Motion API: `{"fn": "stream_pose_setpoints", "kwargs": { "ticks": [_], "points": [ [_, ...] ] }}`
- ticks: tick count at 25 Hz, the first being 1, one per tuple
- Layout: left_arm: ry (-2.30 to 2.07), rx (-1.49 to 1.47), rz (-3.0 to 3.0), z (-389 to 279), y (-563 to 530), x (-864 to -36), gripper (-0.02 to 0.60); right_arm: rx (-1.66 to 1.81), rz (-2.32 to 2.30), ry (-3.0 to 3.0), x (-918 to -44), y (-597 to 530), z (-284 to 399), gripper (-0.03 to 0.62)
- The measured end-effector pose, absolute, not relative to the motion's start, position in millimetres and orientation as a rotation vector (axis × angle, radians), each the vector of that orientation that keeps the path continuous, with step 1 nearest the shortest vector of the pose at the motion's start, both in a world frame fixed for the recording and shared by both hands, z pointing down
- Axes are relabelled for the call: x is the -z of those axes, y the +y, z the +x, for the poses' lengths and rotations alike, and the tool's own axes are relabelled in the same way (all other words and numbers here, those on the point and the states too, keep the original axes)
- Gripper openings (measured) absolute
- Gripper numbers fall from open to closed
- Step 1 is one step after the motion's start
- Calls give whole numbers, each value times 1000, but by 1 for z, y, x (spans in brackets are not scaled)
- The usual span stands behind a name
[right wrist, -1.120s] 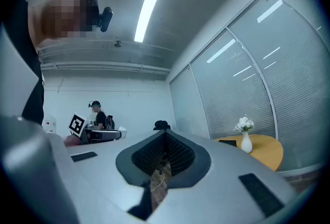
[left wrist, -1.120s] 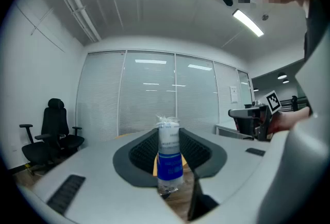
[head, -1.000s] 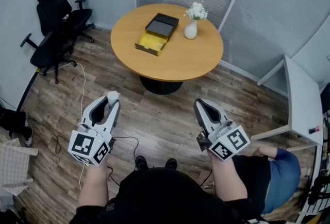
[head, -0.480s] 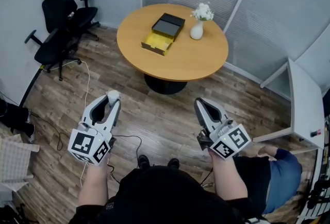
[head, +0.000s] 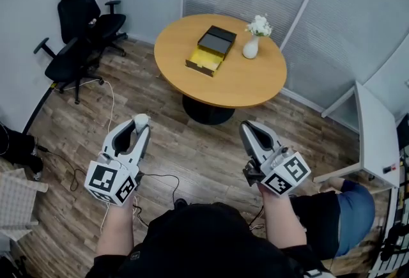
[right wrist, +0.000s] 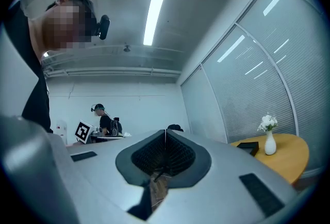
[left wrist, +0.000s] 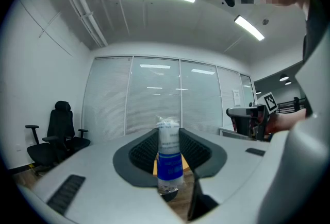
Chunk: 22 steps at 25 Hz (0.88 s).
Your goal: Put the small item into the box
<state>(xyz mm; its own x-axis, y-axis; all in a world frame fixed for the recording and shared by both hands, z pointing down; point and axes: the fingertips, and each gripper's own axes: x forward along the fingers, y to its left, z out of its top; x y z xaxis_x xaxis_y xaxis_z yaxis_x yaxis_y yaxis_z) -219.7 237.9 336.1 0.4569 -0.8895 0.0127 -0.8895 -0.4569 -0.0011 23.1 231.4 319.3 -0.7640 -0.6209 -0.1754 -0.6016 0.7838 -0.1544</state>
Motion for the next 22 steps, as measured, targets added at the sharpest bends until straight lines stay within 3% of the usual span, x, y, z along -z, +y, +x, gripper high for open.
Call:
{"fn": "stream_pose_setpoints", "kwargs": {
  "ticks": [22],
  "points": [
    [-1606, -14, 2602, -259, 188, -363, 135, 270, -920, 2802, -344, 177, -20, 37]
  ]
}}
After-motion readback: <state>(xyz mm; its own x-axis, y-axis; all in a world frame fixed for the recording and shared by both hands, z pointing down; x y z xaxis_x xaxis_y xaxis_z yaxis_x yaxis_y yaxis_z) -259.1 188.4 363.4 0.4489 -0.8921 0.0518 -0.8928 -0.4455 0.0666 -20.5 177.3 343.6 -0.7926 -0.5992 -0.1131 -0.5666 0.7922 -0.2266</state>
